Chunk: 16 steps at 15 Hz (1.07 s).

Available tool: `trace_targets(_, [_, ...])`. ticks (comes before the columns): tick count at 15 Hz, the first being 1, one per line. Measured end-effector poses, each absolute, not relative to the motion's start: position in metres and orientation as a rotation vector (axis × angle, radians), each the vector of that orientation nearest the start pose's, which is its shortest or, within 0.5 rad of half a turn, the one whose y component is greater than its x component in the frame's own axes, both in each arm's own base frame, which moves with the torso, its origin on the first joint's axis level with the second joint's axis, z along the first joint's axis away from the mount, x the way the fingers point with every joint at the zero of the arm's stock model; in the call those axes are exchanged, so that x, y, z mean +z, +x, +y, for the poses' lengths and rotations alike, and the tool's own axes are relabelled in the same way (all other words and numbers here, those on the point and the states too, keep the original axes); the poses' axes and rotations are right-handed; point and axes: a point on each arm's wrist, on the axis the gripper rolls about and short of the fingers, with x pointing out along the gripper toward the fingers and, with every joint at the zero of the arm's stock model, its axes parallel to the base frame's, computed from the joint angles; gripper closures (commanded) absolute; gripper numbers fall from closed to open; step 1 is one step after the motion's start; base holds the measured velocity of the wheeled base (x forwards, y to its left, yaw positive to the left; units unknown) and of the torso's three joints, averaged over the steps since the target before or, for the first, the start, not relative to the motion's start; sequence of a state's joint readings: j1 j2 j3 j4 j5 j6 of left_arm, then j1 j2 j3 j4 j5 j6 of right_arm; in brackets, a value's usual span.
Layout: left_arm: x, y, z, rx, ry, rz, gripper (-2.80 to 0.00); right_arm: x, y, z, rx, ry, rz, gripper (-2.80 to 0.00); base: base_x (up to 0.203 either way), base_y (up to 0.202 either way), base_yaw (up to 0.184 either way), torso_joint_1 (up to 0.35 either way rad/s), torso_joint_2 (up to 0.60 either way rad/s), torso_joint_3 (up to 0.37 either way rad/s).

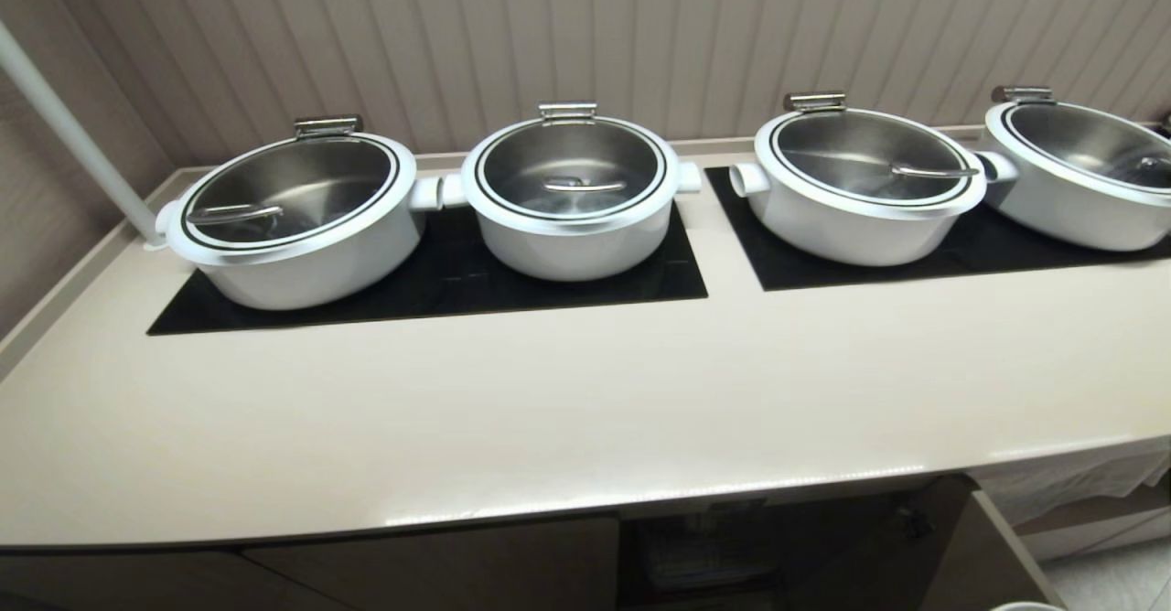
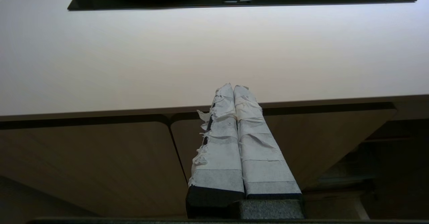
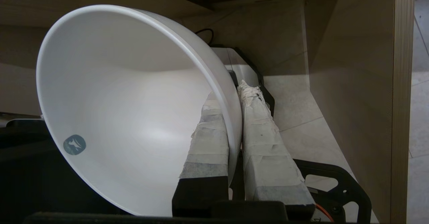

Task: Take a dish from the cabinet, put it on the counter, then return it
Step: Put it back into the cabinet

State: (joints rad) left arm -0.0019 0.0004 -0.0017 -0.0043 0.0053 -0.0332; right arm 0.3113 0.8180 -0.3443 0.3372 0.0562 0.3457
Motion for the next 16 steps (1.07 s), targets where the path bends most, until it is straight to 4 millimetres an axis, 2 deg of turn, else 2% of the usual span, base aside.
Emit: trace_targets(16, [0.0764, -0.0229, 0.0002, 0.004, -0.033, -0.006, 0.00, 0.1292, 0.0476, 0.0175, 0.215, 0.243, 0.855, 0.00, 0.000, 0.000, 0.000, 0.000, 0.00, 0.000])
